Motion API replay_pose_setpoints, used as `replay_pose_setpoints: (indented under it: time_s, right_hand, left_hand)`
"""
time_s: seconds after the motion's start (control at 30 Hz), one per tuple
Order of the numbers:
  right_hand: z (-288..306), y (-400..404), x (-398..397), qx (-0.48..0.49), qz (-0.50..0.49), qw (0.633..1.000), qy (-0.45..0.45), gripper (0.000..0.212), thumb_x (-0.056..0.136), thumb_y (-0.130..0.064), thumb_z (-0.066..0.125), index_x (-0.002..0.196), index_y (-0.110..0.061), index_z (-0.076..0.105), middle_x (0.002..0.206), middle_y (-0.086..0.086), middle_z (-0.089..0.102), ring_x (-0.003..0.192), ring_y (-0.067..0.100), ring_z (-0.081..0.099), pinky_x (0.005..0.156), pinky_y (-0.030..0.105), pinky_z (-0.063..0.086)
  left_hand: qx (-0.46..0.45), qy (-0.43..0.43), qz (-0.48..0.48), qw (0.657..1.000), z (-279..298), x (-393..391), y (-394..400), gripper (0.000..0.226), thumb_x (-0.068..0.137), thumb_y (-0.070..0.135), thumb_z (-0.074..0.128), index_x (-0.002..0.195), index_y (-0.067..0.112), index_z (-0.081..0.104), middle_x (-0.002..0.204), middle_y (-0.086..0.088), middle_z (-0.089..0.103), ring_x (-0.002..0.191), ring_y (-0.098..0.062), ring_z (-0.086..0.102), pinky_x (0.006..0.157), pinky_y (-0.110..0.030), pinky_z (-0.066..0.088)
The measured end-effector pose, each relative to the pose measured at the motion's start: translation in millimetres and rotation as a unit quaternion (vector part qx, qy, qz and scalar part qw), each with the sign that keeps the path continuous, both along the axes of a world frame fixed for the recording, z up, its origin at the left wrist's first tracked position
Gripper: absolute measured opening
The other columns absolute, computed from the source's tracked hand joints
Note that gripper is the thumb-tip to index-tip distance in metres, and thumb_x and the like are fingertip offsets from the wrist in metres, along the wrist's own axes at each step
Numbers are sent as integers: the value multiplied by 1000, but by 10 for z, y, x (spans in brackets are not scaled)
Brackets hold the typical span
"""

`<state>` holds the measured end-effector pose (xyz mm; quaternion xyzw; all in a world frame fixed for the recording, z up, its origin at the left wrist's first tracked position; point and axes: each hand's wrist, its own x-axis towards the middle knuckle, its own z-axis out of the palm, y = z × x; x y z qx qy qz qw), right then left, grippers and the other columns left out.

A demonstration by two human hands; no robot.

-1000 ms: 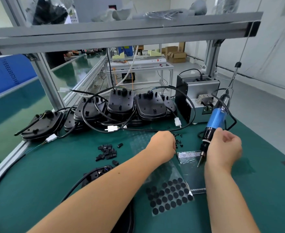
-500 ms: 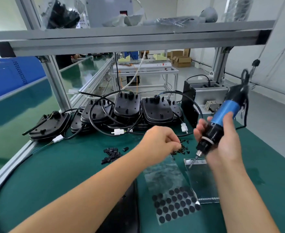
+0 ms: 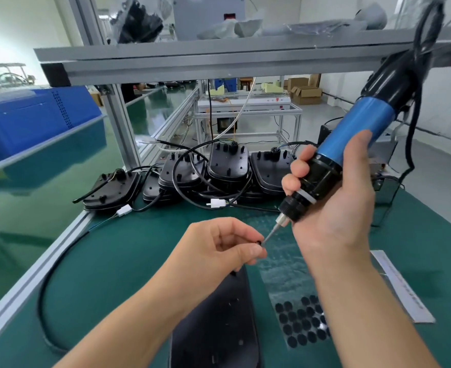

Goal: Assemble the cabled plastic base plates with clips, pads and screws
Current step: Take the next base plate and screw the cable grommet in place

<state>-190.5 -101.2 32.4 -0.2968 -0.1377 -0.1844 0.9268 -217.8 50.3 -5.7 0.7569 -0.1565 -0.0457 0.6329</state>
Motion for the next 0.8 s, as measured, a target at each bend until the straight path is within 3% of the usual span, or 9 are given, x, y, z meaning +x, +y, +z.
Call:
replay_pose_setpoints:
  time_s: [0.13, 0.4, 0.53, 0.63, 0.7, 0.73, 0.8]
  right_hand:
    - [-1, 103, -16, -10, 1, 1000, -7, 47, 93, -46, 50, 127, -14, 41, 73, 3, 57, 56, 14, 51, 47, 23, 42]
    - [-35, 200, -41, -28, -3, 1000, -8, 38, 95, -44, 48, 116, -13, 44, 75, 4, 56, 57, 13, 51, 48, 23, 43]
    - [-10, 246, -73, -71, -22, 997, -20, 27, 96, -37, 47, 109, -14, 49, 83, 8, 63, 63, 16, 59, 56, 29, 51]
    - [63, 276, -103, -105, -13, 994, -39, 24, 94, -29, 50, 111, -13, 52, 101, 14, 67, 76, 20, 65, 70, 35, 56]
    - [128, 297, -109, -123, 1, 991, -51, 23, 93, -29, 51, 109, -12, 53, 97, 12, 68, 67, 18, 61, 64, 32, 54]
    - [153, 307, -104, -127, 9, 990, -57, 24, 93, -31, 49, 107, -12, 52, 91, 11, 67, 63, 16, 58, 59, 30, 52]
    - [186, 317, -77, -128, 28, 989, -64, 33, 95, -42, 41, 104, -13, 53, 80, 7, 62, 58, 15, 54, 53, 27, 48]
  left_hand:
    - [-4, 7, 12, 1000, -14, -54, 92, 14, 82, 8, 72, 81, 22, 71, 79, -3, 75, 60, -3, 61, 59, -15, 46]
    - [-31, 11, 35, 999, -108, -104, 158, 17, 83, 5, 69, 82, 22, 72, 78, -4, 75, 65, -7, 63, 59, -17, 48]
    - [-94, 50, 46, 993, -176, -157, 137, 23, 84, 4, 66, 79, 24, 75, 77, -8, 74, 65, -10, 63, 61, -20, 51]
    - [-160, 97, 27, 982, -229, -228, 114, 9, 76, 14, 72, 77, 22, 76, 78, -9, 74, 66, -12, 63, 66, -22, 52]
    - [-184, 111, 4, 977, -211, -269, 132, 5, 76, 22, 76, 81, 21, 77, 81, -9, 74, 67, -13, 63, 66, -20, 53]
    - [-153, 92, -3, 984, -185, -272, 168, 11, 76, 29, 78, 86, 25, 76, 85, -7, 75, 70, -14, 65, 66, -20, 52]
    - [5, -14, 33, 999, -118, -195, 319, 28, 74, 52, 70, 99, 39, 72, 95, 7, 75, 82, -9, 68, 69, -15, 50]
